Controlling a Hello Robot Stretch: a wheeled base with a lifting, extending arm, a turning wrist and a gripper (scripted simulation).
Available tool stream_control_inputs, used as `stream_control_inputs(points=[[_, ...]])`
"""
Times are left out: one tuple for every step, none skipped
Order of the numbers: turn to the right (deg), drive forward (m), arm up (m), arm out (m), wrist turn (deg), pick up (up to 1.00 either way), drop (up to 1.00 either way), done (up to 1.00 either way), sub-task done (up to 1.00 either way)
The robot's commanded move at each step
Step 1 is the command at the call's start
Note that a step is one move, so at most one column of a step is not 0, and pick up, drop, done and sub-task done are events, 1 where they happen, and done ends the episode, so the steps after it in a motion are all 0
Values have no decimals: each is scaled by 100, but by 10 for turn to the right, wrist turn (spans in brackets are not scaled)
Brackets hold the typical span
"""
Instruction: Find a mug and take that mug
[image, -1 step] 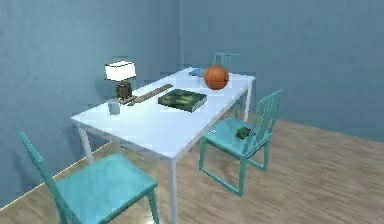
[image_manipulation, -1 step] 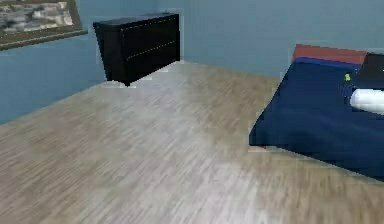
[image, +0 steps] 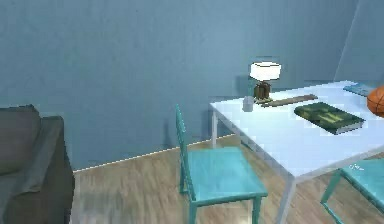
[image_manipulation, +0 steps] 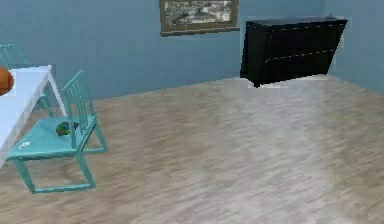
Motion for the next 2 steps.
stream_control_inputs(points=[[0, 40, 0, 0, 0, 0, 0, 0, 0], [-450, 0, 0, 0, 0, 0, 0, 0, 0]])
